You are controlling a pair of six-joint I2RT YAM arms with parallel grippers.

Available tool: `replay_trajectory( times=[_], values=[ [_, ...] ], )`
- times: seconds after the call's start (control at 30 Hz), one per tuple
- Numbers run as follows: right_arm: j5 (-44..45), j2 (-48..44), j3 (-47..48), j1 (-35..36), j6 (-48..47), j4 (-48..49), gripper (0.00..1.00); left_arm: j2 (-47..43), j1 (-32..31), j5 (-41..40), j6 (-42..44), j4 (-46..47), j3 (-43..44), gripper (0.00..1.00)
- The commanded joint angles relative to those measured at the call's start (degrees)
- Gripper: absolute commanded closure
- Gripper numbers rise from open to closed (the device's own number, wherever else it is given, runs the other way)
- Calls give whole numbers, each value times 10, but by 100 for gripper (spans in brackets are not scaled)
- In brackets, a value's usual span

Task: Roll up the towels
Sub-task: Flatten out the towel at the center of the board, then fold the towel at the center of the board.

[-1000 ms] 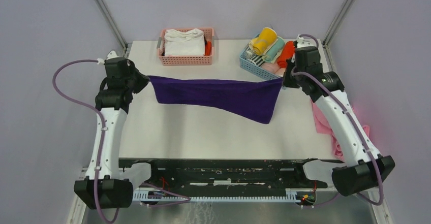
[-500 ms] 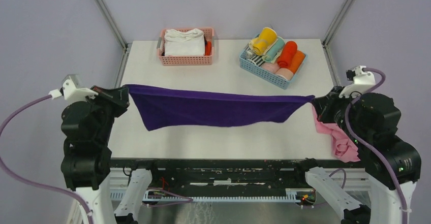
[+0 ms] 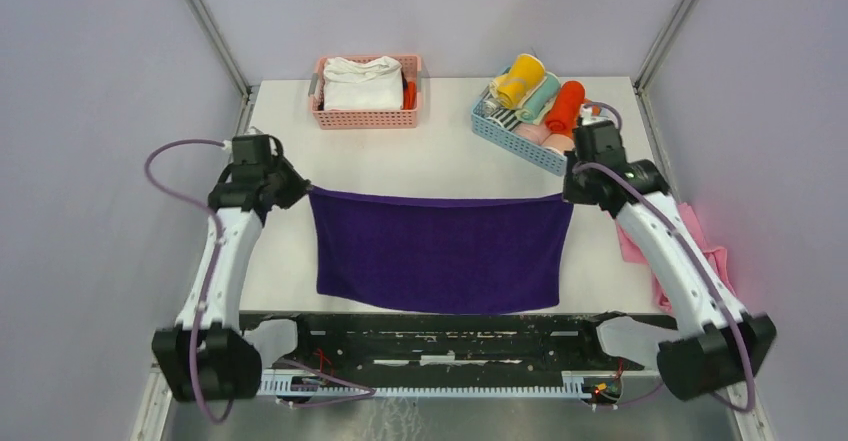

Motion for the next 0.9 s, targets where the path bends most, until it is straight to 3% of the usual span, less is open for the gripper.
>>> replay_trajectory(
  times=[0.0, 0.17, 0.37, 0.53, 0.87],
  values=[
    [95, 106, -41, -4, -16, 198, 100, 132, -1, 27, -20, 136, -35, 95],
    [80, 228, -25, -16, -35, 315, 100, 281, -4, 46, -63, 216, -1, 95],
    [49, 300, 31, -37, -48, 315, 100, 383, -4, 54, -72, 235, 78, 96],
    [24, 263, 0, -46, -36, 285, 100, 333, -4, 47, -76, 229, 34, 96],
    [-10, 136, -107, -47, 33, 175, 100, 114, -4, 22, -120, 194, -155, 97]
  ],
)
